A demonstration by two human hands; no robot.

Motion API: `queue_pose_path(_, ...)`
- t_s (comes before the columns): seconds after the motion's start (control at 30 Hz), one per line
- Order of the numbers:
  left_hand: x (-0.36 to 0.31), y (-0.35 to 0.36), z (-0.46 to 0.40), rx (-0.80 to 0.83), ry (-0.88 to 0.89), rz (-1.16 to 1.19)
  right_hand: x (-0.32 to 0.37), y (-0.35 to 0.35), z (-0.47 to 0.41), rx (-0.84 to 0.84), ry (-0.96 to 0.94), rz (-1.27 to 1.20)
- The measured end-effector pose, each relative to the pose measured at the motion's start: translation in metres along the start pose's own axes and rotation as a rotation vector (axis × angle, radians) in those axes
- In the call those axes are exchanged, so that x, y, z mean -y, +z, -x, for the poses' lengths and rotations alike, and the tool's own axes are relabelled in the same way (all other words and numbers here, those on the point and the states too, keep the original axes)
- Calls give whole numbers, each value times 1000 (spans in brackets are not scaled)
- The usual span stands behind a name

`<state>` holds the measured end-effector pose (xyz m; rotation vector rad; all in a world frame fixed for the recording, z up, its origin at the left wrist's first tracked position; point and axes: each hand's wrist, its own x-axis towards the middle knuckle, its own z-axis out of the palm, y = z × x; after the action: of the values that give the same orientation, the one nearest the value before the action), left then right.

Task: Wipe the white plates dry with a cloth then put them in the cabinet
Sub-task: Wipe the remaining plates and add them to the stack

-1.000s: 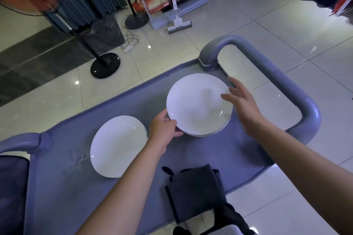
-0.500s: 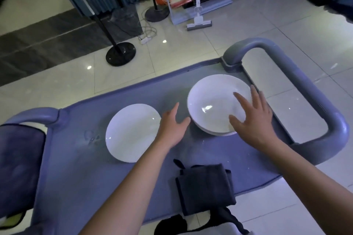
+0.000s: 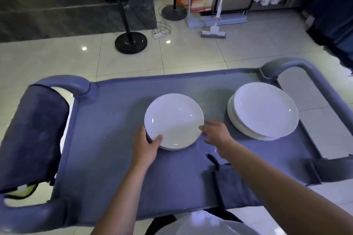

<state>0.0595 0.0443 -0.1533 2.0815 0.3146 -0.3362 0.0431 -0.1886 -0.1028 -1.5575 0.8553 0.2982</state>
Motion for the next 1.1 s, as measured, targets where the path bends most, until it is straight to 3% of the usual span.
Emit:
queue_pose_path(0.1, 7, 0, 0, 19, 74, 67, 7, 21, 1, -158, 5, 18)
queue_pose_path(0.33, 2, -8, 0, 27, 139, 70, 9, 45, 22, -356, 91, -174)
queue_pose_path(0.5, 0, -25, 3, 41, 123, 206, 22, 61, 49, -285, -25, -329)
queue_pose_path(0.63, -17, -46, 14, 91, 78, 458, 38, 63, 80, -161, -125, -435)
queue_pose_path(0.73, -22, -59, 20, 227, 11, 652, 47, 58, 100, -119, -201, -465)
queue_pose_path(0.83, -20, -67, 21, 437, -164, 865, 60, 51, 120, -180, -284, -435)
queue_pose_path(1.0, -16, -56, 40, 645, -298, 776, 62, 49, 142, -263, -378, -224)
queue_pose_path(1.1, -15, -49, 46, 691, -306, 749, 56, 46, 149, -266, -384, -200)
